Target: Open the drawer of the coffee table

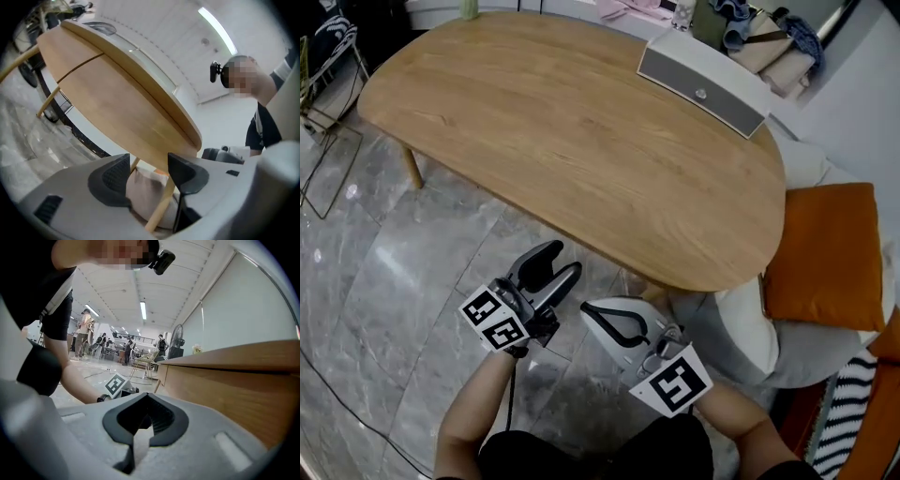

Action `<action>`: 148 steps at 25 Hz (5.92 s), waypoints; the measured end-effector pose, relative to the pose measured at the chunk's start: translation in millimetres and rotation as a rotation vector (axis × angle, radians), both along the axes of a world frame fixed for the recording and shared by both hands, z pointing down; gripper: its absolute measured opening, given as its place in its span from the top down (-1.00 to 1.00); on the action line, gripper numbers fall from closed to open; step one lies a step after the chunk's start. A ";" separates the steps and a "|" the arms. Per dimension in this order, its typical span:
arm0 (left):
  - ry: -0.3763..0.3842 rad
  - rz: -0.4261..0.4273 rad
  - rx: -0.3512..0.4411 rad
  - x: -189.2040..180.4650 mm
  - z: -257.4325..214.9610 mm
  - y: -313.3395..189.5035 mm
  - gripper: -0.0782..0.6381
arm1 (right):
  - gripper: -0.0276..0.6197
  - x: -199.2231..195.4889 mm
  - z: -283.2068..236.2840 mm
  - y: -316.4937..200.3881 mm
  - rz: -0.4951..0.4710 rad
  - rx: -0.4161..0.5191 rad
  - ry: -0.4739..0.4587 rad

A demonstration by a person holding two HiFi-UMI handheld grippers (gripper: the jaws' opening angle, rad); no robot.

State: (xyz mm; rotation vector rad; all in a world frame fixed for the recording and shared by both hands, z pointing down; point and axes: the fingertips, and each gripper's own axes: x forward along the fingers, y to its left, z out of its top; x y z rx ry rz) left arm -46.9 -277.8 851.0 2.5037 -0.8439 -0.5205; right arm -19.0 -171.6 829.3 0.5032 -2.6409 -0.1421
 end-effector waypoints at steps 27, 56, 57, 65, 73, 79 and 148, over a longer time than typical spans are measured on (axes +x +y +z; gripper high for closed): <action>0.720 0.155 -0.172 -0.9 -21.5 -47.4 -0.10 | 0.91 0.0 -3.2 26.3 -0.003 -0.019 -0.040; 0.723 0.152 -0.246 -17.6 -23.9 4.7 0.07 | 0.91 -26.8 -67.6 27.3 0.008 0.074 -0.418; 0.720 0.154 -0.249 -19.3 -24.0 8.9 0.07 | 0.91 -30.1 -70.8 30.3 -0.003 0.073 -0.423; 0.717 0.138 -0.263 -29.7 -25.4 32.3 0.05 | 0.91 -52.5 -103.3 45.4 -0.106 0.029 -0.527; 0.705 0.152 -0.255 -34.8 -26.7 44.1 0.05 | 0.91 -57.1 -103.5 55.4 -0.142 0.000 -0.534; 0.720 0.153 -0.246 -43.6 -23.0 61.4 0.07 | 0.91 -61.1 -110.7 67.8 -0.183 -0.043 -0.556; 0.005 -0.193 -0.733 -75.4 -105.9 158.1 0.73 | 0.91 -27.6 -284.7 60.9 0.199 -0.447 -0.289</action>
